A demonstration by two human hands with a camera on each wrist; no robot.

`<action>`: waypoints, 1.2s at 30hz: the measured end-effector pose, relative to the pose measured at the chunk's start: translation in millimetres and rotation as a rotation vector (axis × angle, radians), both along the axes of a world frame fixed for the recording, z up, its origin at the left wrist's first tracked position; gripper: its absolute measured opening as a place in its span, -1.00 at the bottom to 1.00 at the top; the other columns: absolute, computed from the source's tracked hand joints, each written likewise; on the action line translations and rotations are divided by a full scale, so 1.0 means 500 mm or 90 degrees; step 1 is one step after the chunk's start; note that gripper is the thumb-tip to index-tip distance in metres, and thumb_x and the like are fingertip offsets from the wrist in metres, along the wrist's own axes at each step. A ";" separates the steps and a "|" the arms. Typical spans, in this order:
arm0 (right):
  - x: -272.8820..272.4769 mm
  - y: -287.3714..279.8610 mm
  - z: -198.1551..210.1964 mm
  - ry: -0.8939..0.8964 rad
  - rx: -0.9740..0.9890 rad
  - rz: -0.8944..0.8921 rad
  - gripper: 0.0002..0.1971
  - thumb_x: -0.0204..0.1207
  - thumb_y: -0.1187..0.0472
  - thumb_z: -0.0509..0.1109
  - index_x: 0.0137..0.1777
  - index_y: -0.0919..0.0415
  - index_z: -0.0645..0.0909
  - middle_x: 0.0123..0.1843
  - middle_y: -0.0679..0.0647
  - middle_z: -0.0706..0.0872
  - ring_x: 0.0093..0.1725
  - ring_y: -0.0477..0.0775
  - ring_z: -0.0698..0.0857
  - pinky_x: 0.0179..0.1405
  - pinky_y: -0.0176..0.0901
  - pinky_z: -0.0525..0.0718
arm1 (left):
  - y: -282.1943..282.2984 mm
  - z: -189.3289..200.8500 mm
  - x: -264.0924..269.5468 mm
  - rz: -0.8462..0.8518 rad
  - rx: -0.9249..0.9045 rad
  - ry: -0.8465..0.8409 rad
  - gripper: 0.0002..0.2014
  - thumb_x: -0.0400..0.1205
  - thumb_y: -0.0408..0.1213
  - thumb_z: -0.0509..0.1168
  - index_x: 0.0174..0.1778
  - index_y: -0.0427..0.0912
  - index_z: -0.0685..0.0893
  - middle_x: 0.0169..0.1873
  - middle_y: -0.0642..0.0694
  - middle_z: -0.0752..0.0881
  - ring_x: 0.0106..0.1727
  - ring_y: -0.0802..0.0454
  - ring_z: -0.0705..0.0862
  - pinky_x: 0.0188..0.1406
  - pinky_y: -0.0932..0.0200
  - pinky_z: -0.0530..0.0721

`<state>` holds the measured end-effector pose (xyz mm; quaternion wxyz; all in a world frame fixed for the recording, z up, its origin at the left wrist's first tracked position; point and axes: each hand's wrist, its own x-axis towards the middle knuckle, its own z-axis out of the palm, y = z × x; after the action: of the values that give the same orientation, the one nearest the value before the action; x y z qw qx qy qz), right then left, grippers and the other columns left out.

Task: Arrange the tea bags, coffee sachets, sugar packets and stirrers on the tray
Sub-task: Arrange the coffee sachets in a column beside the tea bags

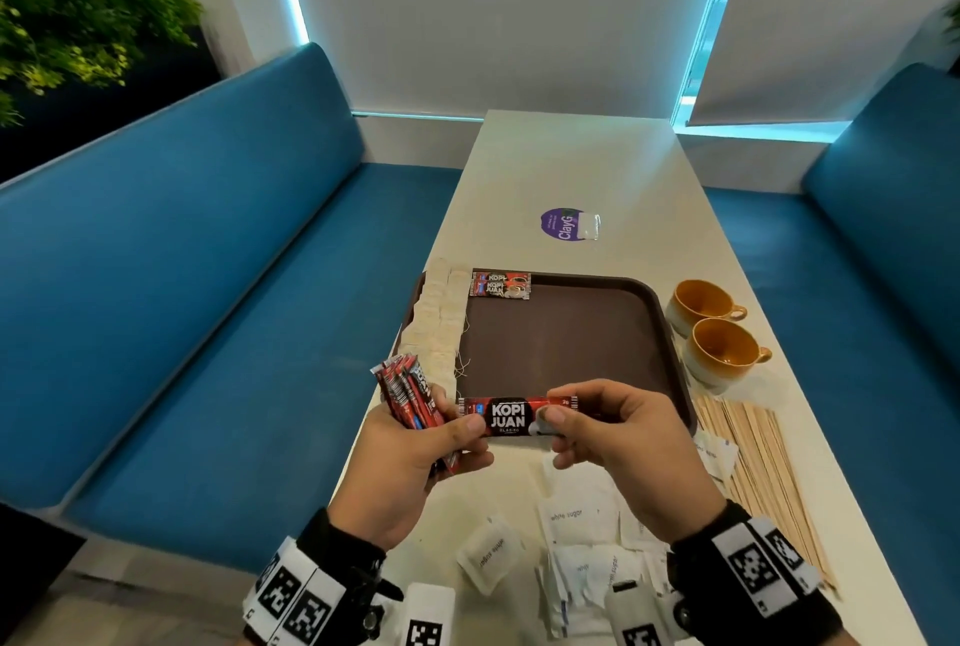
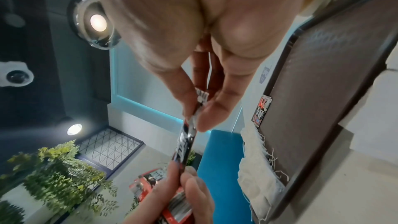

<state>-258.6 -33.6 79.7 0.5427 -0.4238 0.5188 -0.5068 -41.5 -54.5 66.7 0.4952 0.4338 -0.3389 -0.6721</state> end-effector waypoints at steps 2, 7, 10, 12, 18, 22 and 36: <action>0.001 -0.010 -0.001 0.005 0.004 0.017 -0.83 0.44 0.43 0.61 0.02 0.42 0.83 -0.14 0.44 0.82 -0.27 0.27 0.78 -0.24 0.02 0.86 | -0.009 -0.001 0.001 0.023 -0.004 0.019 -0.75 0.39 -0.59 0.50 -0.17 -0.27 0.59 -0.33 -0.24 0.67 -0.32 -0.24 0.74 -0.18 -0.17 0.85; 0.001 -0.064 -0.001 0.020 0.003 0.017 -0.84 0.47 0.50 0.58 0.04 0.45 0.80 -0.13 0.46 0.82 -0.23 0.31 0.81 -0.18 0.04 0.89 | -0.039 -0.013 0.011 0.117 0.050 0.041 -0.72 0.54 -0.25 0.47 -0.02 -0.39 0.62 -0.31 -0.27 0.67 -0.37 -0.10 0.70 -0.24 -0.11 0.85; -0.010 -0.136 -0.002 0.069 0.005 -0.016 -0.85 0.50 0.51 0.56 0.05 0.46 0.78 -0.13 0.48 0.81 -0.24 0.25 0.79 -0.23 -0.04 0.89 | -0.057 -0.023 0.031 0.113 0.088 0.043 -0.68 0.54 -0.12 0.44 -0.06 -0.34 0.61 -0.33 -0.19 0.62 -0.36 -0.09 0.65 -0.25 -0.13 0.85; -0.018 -0.196 -0.013 0.131 0.001 -0.019 -0.87 0.49 0.47 0.59 0.02 0.39 0.80 -0.16 0.41 0.83 -0.28 0.18 0.76 -0.24 -0.07 0.87 | -0.065 -0.034 0.046 0.092 0.106 0.047 -0.72 0.56 -0.16 0.44 -0.02 -0.31 0.62 -0.31 -0.18 0.64 -0.34 -0.09 0.66 -0.24 -0.14 0.83; -0.033 -0.366 -0.108 0.242 0.039 -0.043 -0.78 0.34 0.34 0.75 -0.10 0.19 0.79 -0.27 0.16 0.85 -0.33 0.07 0.78 -0.27 -0.08 0.80 | -0.088 -0.061 0.078 0.064 0.121 0.012 -0.68 0.42 -0.28 0.49 0.06 -0.29 0.70 -0.23 -0.21 0.69 -0.27 -0.11 0.72 -0.25 -0.13 0.84; -0.031 -0.449 -0.158 0.229 0.108 -0.066 -0.73 0.32 0.26 0.77 -0.05 0.24 0.79 -0.15 0.22 0.89 -0.20 0.17 0.85 -0.14 0.14 0.89 | -0.103 -0.074 0.086 0.055 0.102 -0.036 -0.74 0.54 -0.33 0.46 0.13 -0.30 0.68 -0.29 -0.15 0.76 -0.24 -0.11 0.74 -0.18 -0.16 0.85; -0.005 -0.582 -0.198 0.368 0.214 -0.120 -0.76 0.39 0.20 0.74 -0.05 0.22 0.76 -0.27 0.16 0.85 -0.38 0.01 0.76 -0.33 -0.16 0.84 | -0.148 -0.092 0.069 0.033 0.126 -0.044 -0.76 0.62 -0.45 0.44 0.21 -0.30 0.67 -0.25 -0.27 0.70 -0.22 -0.19 0.73 -0.28 -0.10 0.80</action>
<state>-261.3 -324.7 -19.6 0.3862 -0.4046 0.7643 -0.3210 -7.2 -128.7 20.5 0.4551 0.5126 -0.2763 -0.6736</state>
